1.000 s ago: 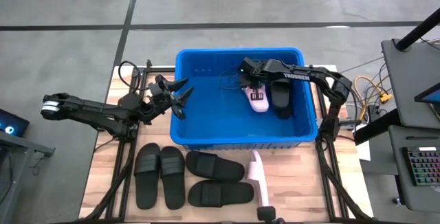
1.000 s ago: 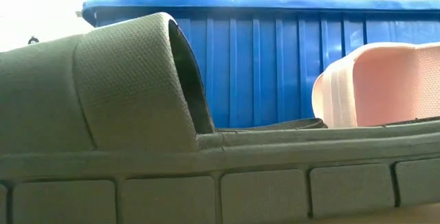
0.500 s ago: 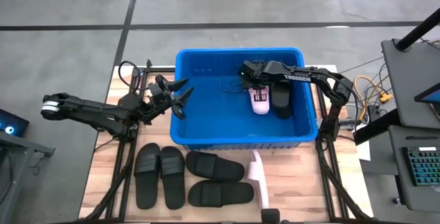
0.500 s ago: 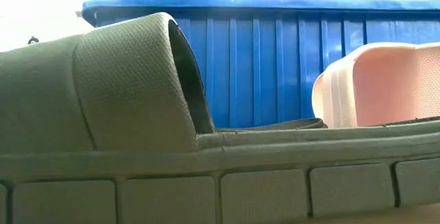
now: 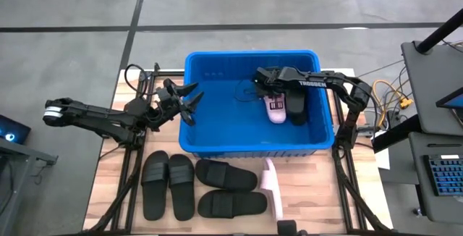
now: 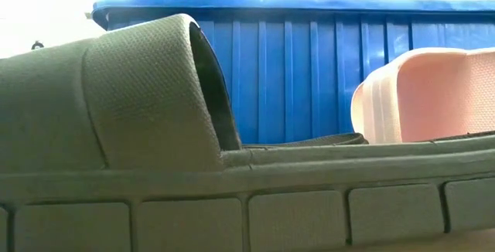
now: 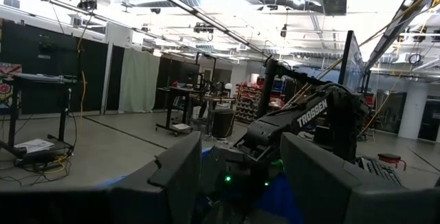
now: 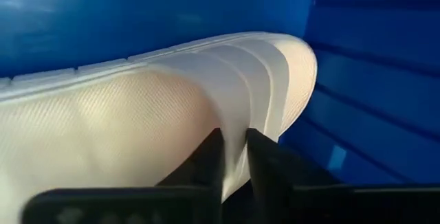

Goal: Pick and place slides into bin
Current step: Adjust the pink slide in the blue container, then put the pink slide into the blue container

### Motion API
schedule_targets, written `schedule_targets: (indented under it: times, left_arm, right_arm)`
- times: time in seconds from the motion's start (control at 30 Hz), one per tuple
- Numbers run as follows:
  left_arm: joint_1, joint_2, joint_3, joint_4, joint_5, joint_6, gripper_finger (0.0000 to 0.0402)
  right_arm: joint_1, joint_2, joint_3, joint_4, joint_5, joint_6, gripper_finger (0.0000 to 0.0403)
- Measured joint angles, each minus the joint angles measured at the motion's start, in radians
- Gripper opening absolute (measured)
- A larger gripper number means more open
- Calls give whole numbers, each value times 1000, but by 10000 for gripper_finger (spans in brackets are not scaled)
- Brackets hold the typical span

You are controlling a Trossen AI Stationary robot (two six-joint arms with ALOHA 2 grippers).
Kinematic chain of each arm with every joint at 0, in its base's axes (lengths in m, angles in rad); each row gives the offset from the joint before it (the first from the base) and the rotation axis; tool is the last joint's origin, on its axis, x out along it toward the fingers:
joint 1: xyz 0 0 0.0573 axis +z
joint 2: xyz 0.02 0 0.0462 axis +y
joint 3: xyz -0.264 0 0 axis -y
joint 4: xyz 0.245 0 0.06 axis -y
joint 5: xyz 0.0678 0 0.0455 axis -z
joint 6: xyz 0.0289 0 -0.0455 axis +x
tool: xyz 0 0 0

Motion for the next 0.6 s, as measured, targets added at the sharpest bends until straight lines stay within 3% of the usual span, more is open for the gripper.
schedule_targets:
  times: [0.33,0.6]
  left_arm:
    - [0,0,0,0,0,-1,185]
    - [0,-1,0,0,0,-2,185]
  right_arm:
    - [4,0,26,-46,5,66,194]
    - [19,0,125,-79,5,133,249]
